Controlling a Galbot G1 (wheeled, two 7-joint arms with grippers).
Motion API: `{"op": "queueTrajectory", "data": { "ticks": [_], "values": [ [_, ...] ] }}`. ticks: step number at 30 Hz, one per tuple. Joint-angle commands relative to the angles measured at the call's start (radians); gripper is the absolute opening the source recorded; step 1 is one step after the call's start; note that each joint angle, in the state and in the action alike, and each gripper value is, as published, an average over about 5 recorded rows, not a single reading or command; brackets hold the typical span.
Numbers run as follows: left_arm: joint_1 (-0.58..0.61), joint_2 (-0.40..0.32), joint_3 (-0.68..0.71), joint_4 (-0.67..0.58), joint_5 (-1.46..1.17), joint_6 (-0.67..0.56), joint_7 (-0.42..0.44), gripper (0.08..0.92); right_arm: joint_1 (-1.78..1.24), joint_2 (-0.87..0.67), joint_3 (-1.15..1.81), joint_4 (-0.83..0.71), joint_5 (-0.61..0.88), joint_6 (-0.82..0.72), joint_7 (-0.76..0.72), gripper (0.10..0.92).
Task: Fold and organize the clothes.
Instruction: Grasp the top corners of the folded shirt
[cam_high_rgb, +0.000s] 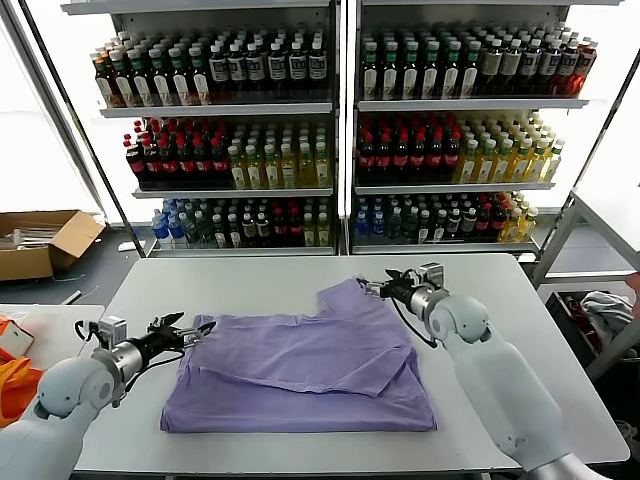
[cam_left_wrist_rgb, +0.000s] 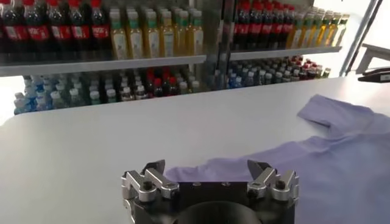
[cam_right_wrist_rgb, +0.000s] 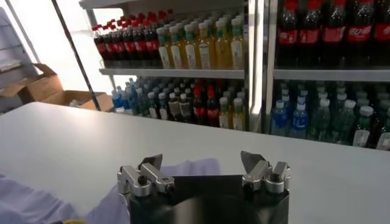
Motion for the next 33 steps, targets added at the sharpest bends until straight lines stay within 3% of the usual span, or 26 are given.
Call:
{"op": "queueTrajectory", "data": {
  "ticks": [1,17,20,33],
  "values": [
    [-0.143,-0.014,0.117,0.144,0.013,-0.005,-0.031,0.823,0.102,0.072,-0.041,-0.212,-0.045,0.005,-0.020,0.823],
    [-0.139,-0.045,0.130,0.174,0.049,-0.006,-0.030,0.812,0.104,0.114,-0.063,-0.298,-0.082,0.017,-0.057,0.815],
    [-0.125,-0.049,0.128,0.173,0.050,-0.009,-0.032,0.754,0.101,0.114,-0.067,-0.296,-0.080,0.018,-0.058,0.757],
    [-0.095,-0.056,0.119,0.155,0.046,-0.018,-0.034,0.382,0.085,0.123,-0.056,-0.239,-0.026,0.029,-0.040,0.377]
  ]
}}
